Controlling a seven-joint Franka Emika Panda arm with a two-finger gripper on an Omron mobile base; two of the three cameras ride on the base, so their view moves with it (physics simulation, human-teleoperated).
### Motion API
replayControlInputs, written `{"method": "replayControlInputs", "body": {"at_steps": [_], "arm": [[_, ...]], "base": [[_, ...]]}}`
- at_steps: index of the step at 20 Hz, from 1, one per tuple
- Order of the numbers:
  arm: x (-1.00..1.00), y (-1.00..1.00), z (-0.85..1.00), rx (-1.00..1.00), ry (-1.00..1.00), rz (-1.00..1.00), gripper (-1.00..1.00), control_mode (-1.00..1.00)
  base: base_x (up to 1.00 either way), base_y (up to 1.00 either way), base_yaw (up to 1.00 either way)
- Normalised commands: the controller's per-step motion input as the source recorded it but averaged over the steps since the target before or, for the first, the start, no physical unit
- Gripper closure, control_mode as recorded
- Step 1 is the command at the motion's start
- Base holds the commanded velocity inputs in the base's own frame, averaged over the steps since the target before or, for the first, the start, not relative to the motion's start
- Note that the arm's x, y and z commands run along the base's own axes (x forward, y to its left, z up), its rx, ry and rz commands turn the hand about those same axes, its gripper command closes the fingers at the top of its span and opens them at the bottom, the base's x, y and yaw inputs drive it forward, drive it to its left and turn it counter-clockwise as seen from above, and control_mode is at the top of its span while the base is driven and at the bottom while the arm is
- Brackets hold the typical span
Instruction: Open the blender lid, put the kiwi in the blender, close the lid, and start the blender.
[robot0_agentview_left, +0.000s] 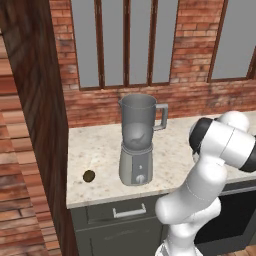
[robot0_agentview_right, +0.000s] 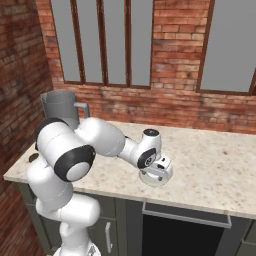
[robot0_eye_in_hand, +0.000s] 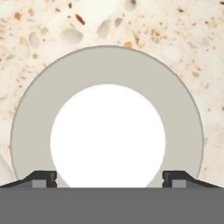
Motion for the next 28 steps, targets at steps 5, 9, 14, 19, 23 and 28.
{"method": "replayControlInputs", "body": {"at_steps": [5, 9, 14, 19, 23, 28], "arm": [[0.00, 0.00, 0.24, 0.00, 0.00, 0.00, -1.00, -1.00], [0.00, 0.05, 0.59, 0.00, 0.00, 0.00, -1.00, -1.00], [-0.06, 0.10, 0.71, 0.00, -0.01, 0.00, -1.00, -1.00], [-0.53, 0.46, 0.66, -0.01, -0.08, 0.00, -1.00, -1.00], [0.00, 0.11, -0.01, -0.01, 0.00, 0.00, -1.00, -1.00], [-0.53, 0.23, 0.15, -0.01, -0.06, -0.02, -1.00, -1.00]], "base": [[0.00, 0.00, 0.00], [0.00, 0.00, 0.00], [0.00, 0.00, 0.00], [0.00, 0.00, 0.00], [0.00, 0.00, 0.00], [0.00, 0.00, 0.00]]}}
